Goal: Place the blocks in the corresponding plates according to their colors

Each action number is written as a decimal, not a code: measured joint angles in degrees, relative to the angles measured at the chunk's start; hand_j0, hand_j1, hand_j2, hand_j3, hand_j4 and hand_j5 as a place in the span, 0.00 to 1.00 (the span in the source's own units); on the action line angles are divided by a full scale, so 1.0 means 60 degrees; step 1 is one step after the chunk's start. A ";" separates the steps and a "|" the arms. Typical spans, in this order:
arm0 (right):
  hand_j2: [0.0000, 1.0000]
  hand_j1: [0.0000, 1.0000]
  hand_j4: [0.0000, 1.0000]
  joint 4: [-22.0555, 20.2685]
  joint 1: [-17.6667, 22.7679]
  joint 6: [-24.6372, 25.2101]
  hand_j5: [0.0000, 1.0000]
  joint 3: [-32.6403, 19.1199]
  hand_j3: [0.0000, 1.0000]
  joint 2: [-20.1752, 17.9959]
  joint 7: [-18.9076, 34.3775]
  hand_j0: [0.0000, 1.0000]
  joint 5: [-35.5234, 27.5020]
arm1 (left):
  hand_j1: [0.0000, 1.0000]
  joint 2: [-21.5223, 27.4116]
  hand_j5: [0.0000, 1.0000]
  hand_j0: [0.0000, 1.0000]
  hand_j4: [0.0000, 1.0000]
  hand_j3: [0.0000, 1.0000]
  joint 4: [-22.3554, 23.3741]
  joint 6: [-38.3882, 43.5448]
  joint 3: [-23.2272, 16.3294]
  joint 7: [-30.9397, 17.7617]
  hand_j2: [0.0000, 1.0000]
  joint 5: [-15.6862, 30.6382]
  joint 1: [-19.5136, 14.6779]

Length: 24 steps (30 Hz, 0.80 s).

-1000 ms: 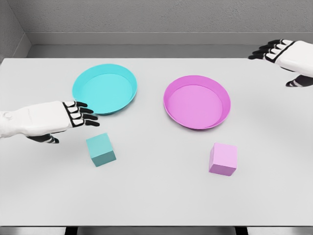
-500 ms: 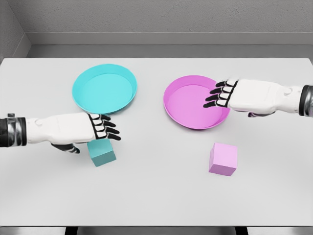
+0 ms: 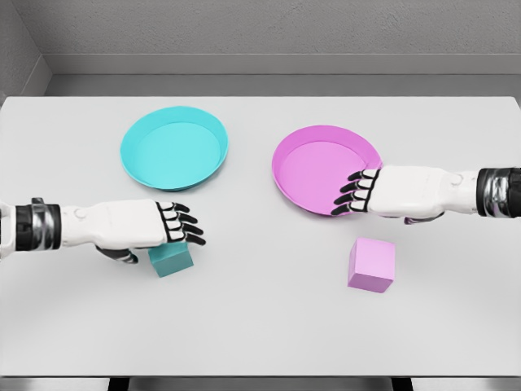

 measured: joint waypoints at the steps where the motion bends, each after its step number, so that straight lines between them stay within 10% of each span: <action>1: 1.00 1.00 1.00 0.0000 0.0000 0.0000 1.00 0.0098 1.00 0.0015 0.0000 1.00 -0.0001 | 1.00 -0.0050 1.00 1.00 1.00 1.00 0.0059 0.0000 -0.0005 0.0000 1.00 -0.0011 0.0000; 14: 1.00 1.00 1.00 -0.0026 0.0000 0.0001 1.00 0.0881 1.00 -0.0200 0.0000 1.00 -0.0052 | 1.00 -0.0158 1.00 1.00 1.00 1.00 0.0250 0.0000 -0.0174 0.0000 1.00 -0.0224 0.0000; 24: 1.00 1.00 1.00 -0.0029 0.0000 0.0002 1.00 0.1499 1.00 -0.0177 -0.0001 1.00 -0.0078 | 0.59 -0.0144 0.59 0.59 0.59 0.59 0.0259 0.0033 -0.0219 0.0036 0.59 -0.0158 0.0000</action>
